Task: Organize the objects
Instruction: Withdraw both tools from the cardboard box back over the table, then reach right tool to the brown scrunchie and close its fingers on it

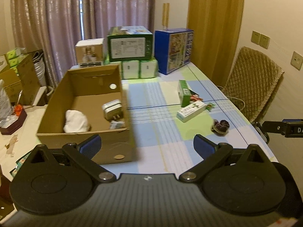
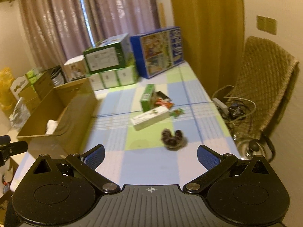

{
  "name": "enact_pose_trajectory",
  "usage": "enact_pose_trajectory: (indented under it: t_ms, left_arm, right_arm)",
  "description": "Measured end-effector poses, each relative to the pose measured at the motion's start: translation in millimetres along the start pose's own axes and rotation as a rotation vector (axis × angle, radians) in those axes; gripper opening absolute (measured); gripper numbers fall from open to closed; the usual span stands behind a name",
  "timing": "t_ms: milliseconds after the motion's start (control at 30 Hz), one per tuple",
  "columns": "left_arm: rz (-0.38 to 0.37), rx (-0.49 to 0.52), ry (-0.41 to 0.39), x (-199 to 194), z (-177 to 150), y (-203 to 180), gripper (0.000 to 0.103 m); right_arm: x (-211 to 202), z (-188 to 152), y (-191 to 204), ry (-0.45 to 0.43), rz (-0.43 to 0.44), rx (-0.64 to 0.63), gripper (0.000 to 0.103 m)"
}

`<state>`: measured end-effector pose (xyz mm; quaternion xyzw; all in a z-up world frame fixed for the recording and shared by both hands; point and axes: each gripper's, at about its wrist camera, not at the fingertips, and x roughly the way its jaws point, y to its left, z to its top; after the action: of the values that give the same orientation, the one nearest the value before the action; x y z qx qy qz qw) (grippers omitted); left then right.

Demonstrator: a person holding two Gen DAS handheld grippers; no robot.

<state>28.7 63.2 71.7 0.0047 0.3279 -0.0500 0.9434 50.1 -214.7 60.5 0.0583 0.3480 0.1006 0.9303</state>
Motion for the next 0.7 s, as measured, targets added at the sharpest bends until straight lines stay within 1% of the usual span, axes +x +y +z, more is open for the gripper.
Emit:
enact_pose_trajectory:
  t_ms: [400, 700]
  left_arm:
    - [-0.054, 0.053, 0.031, 35, 8, -33, 0.102]
    - [-0.084, 0.072, 0.059, 59, 12, -49, 0.102]
  right_arm:
    - [12, -1, -26, 0.024, -0.029, 0.031, 0.101]
    - [27, -1, -35, 0.048, -0.049, 0.024, 0.101]
